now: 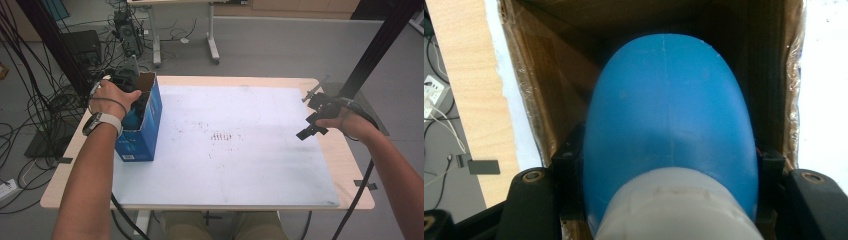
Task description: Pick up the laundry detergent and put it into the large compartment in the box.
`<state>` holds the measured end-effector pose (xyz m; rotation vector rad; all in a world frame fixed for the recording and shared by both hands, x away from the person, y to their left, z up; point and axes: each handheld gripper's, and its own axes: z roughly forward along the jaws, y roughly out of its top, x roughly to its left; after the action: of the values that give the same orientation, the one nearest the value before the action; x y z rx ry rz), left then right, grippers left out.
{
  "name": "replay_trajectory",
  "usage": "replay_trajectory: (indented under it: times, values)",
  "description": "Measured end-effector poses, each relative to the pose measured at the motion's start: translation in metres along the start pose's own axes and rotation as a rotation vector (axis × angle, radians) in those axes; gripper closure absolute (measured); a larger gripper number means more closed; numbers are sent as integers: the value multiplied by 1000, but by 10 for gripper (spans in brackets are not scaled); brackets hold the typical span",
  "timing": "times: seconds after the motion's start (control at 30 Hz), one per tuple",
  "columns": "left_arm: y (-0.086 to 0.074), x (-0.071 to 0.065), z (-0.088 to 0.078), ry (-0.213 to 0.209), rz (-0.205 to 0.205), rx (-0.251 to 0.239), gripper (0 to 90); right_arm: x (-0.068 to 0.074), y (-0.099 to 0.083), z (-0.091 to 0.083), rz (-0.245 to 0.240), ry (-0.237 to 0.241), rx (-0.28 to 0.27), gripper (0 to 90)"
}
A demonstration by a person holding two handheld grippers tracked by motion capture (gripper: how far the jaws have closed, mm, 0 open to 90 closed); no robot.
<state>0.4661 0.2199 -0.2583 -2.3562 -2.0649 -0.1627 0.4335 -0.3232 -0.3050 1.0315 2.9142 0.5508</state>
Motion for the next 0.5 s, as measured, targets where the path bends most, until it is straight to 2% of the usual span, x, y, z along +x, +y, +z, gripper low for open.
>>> replay_trajectory:
  times: [0.5]
  values:
    - [-1, -1, 14, -3, 4, 11, 376, -2, -2, 3, 4, 4, 4, 91]
